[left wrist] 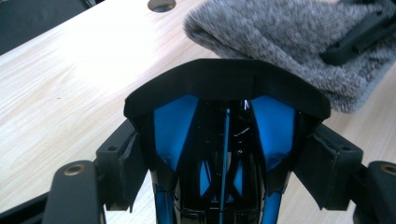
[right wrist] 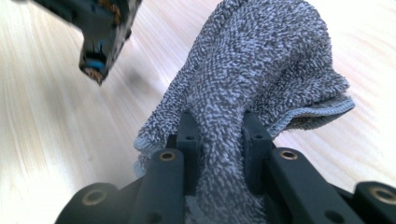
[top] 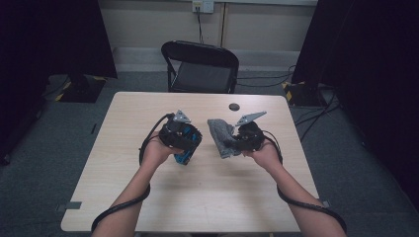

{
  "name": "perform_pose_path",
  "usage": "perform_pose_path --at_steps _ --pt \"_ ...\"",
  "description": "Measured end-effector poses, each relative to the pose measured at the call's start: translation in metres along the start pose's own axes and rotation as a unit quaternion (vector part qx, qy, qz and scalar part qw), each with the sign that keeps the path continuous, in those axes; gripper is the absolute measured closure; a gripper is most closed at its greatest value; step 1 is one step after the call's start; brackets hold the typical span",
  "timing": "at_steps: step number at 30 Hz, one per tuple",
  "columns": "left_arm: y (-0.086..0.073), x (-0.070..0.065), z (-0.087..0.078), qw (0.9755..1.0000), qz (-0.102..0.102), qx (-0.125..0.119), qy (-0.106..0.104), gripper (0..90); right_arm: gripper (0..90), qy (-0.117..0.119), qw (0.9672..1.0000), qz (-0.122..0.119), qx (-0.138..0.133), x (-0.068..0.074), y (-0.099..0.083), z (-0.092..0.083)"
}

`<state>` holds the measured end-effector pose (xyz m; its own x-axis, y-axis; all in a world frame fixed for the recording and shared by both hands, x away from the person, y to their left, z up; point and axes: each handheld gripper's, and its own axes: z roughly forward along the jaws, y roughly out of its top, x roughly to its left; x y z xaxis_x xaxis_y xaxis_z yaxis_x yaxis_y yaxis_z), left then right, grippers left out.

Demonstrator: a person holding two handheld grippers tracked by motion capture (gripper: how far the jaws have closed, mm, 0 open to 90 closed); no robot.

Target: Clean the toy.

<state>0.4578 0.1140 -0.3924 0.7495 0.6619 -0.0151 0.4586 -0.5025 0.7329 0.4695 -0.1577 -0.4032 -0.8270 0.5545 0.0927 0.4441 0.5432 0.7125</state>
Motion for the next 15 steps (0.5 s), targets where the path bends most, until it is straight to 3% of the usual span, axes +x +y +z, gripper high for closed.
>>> perform_pose_path --at_steps 15 --pt "0.002 -0.009 0.01 0.9998 0.007 0.007 -0.017 25.4 74.3 0.023 0.9993 -0.025 -0.014 0.013 0.019 0.001"
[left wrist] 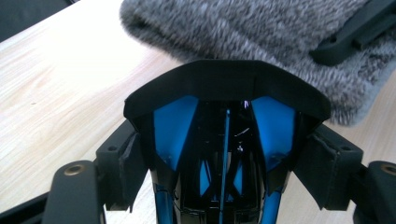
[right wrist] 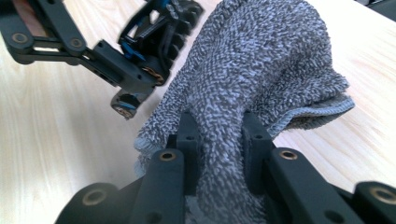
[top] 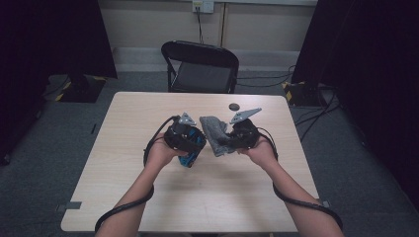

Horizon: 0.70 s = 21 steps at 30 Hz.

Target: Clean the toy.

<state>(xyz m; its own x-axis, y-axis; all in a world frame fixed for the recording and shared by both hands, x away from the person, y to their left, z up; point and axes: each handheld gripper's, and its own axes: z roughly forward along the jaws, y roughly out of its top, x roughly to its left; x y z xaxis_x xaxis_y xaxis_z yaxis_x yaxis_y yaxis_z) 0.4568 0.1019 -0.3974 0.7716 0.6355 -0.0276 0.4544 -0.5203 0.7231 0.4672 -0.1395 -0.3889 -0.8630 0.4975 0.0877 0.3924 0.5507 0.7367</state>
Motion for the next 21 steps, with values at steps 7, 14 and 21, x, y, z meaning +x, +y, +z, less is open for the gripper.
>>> perform_pose_path --at_steps 7,14,21 --pt "0.004 -0.004 0.002 1.0 0.003 -0.003 -0.004 25.4 74.3 0.005 0.9998 -0.016 0.007 0.007 0.001 0.007" --pt "0.005 -0.004 0.002 1.0 0.005 -0.003 -0.004 25.4 74.3 0.011 0.9998 -0.011 0.007 0.007 -0.003 0.011" --pt "0.008 -0.004 0.001 0.9999 0.004 -0.009 -0.004 25.4 74.3 0.021 0.9996 -0.013 0.012 0.01 -0.008 0.02"
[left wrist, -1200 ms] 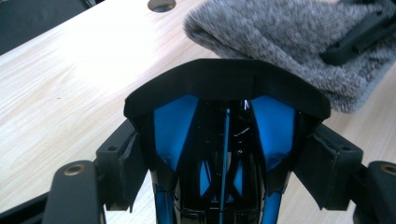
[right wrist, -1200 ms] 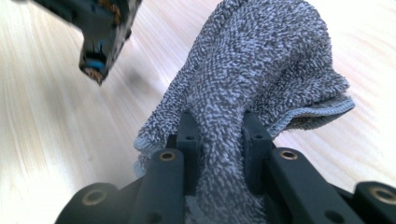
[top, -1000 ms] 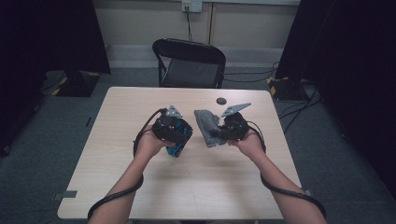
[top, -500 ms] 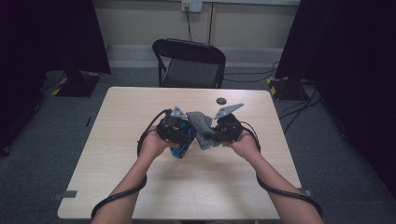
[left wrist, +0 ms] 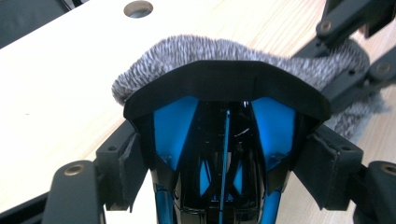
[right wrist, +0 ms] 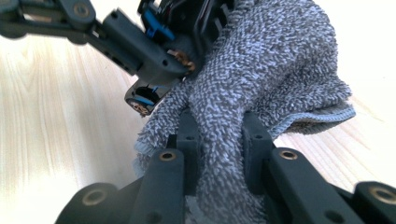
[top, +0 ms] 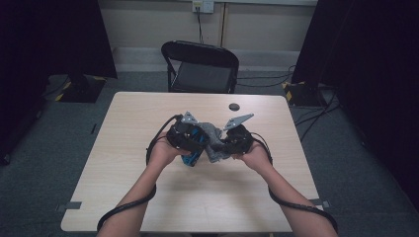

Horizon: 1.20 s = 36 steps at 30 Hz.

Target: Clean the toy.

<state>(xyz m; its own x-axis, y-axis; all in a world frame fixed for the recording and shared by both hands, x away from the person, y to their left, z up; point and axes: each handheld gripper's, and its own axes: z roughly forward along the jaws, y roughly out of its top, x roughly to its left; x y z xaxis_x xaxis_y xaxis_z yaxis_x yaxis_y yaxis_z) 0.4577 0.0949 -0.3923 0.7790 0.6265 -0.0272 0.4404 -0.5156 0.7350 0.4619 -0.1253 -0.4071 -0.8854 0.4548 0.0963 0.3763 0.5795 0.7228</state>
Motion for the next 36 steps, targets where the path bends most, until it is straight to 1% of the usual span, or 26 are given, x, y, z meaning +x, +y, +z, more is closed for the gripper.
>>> perform_pose_path --at_steps 5,11,15,18,19,26,29,30,32,36 --pt "0.002 0.0 -0.001 1.0 0.0 0.0 0.002 25.4 74.3 0.004 1.0 -0.001 0.001 0.003 -0.001 0.005" --pt "0.002 0.0 -0.001 1.0 0.001 0.001 0.003 25.4 74.3 0.01 0.9999 -0.001 0.008 0.007 -0.006 0.013" --pt "0.003 0.0 -0.001 1.0 -0.003 -0.003 0.004 25.4 74.3 0.014 0.9998 -0.001 0.011 0.009 -0.008 0.017" --pt "0.005 0.0 -0.003 1.0 -0.001 -0.006 0.005 25.4 74.3 0.022 0.9996 -0.002 0.018 0.013 -0.012 0.025" --pt "0.006 0.0 -0.003 1.0 -0.004 -0.006 0.004 25.4 74.2 0.024 0.9995 -0.002 0.019 0.014 -0.013 0.027" --pt "0.01 0.002 -0.007 0.9999 -0.004 -0.014 0.008 25.4 74.3 0.037 0.999 0.002 0.024 0.022 -0.02 0.041" --pt "0.012 0.002 -0.009 0.9998 -0.005 -0.018 0.01 25.3 74.3 0.043 0.9987 0.0 0.027 0.025 -0.022 0.047" --pt "0.012 0.002 -0.01 0.9998 -0.004 -0.019 0.011 25.4 74.3 0.046 0.9986 0.003 0.028 0.026 -0.023 0.048" --pt "0.013 0.003 -0.011 0.9997 -0.004 -0.019 0.011 25.3 74.3 0.048 0.9985 -0.002 0.029 0.029 -0.023 0.052" --pt "0.013 0.004 -0.013 0.9997 -0.007 -0.021 0.014 25.3 74.2 0.052 0.9982 -0.001 0.031 0.032 -0.024 0.055"
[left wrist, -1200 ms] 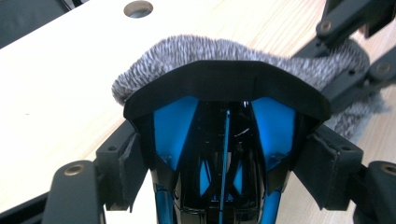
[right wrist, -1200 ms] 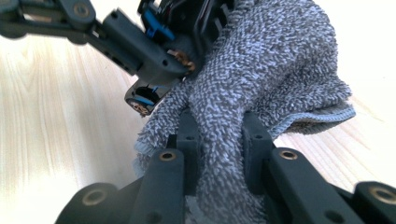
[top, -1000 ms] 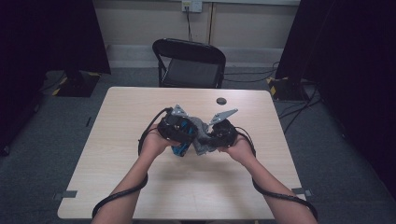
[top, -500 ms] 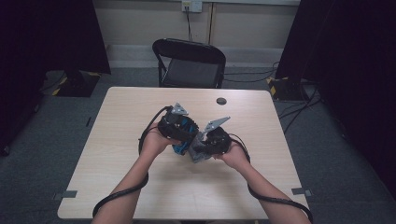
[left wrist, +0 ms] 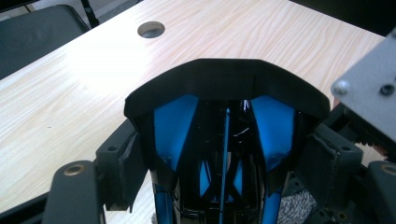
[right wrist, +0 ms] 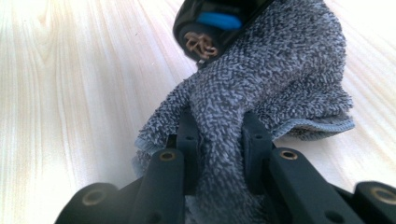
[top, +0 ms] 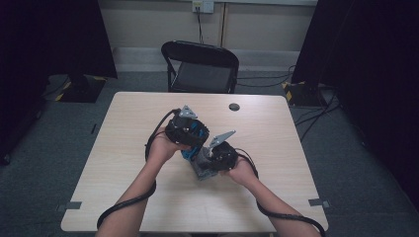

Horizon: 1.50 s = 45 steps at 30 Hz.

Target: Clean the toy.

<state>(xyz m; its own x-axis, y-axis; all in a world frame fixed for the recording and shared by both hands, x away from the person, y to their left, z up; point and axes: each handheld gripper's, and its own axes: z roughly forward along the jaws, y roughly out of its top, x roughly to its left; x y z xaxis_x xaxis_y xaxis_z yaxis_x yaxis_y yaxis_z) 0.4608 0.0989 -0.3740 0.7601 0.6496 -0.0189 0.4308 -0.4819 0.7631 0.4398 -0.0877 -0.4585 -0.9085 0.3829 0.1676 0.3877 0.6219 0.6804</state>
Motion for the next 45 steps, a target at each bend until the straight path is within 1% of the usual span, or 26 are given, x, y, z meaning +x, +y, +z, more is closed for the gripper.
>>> perform_pose_path --at_steps 8,14,17,21,24,29,30,31,33,37,39,43,45 --pt "0.004 0.004 -0.009 0.9999 -0.004 -0.012 0.008 25.4 74.2 0.008 0.9999 -0.006 0.014 0.005 -0.003 0.006" --pt "0.004 0.006 -0.012 0.9998 -0.005 -0.014 0.011 25.4 74.2 0.006 0.9997 -0.009 0.023 0.004 -0.007 0.005" --pt "0.003 0.007 -0.013 0.9998 -0.005 -0.013 0.01 25.4 74.2 0.0 0.9996 -0.01 0.026 0.002 -0.008 0.002" --pt "-0.001 0.009 -0.015 0.9999 -0.005 -0.009 0.011 25.4 74.2 -0.016 0.9995 0.005 0.026 -0.011 -0.013 -0.012" --pt "-0.004 0.01 -0.014 0.9999 -0.006 -0.004 0.012 25.4 74.2 -0.029 0.9993 0.01 0.022 -0.02 -0.013 -0.024" --pt "-0.01 0.011 -0.012 0.9999 -0.008 0.001 0.009 25.4 74.2 -0.047 0.9988 0.015 0.008 -0.03 -0.005 -0.046" --pt "-0.01 0.011 -0.012 0.9999 -0.008 0.001 0.009 25.4 74.2 -0.047 0.9988 0.015 0.008 -0.03 -0.005 -0.046" --pt "-0.012 0.011 -0.012 0.9999 -0.008 0.004 0.008 25.4 74.2 -0.054 0.9984 0.016 0.002 -0.034 -0.002 -0.054" --pt "-0.014 0.011 -0.011 0.9999 -0.009 0.006 0.007 25.4 74.2 -0.058 0.9981 0.018 -0.005 -0.036 0.002 -0.062" --pt "-0.016 0.009 -0.008 0.9999 -0.008 0.01 0.004 25.4 74.2 -0.064 0.9976 0.017 -0.02 -0.039 0.013 -0.074" --pt "-0.018 0.007 -0.005 0.9999 -0.007 0.012 -0.002 25.4 74.2 -0.067 0.9973 0.014 -0.025 -0.038 0.019 -0.078" --pt "-0.02 0.005 -0.002 0.9998 -0.006 0.018 -0.007 25.4 74.2 -0.064 0.9974 0.008 -0.032 -0.037 0.026 -0.081" --pt "-0.021 0.004 0.001 0.9998 -0.009 0.018 -0.01 25.3 74.2 -0.057 0.9978 0.003 -0.033 -0.033 0.03 -0.079"
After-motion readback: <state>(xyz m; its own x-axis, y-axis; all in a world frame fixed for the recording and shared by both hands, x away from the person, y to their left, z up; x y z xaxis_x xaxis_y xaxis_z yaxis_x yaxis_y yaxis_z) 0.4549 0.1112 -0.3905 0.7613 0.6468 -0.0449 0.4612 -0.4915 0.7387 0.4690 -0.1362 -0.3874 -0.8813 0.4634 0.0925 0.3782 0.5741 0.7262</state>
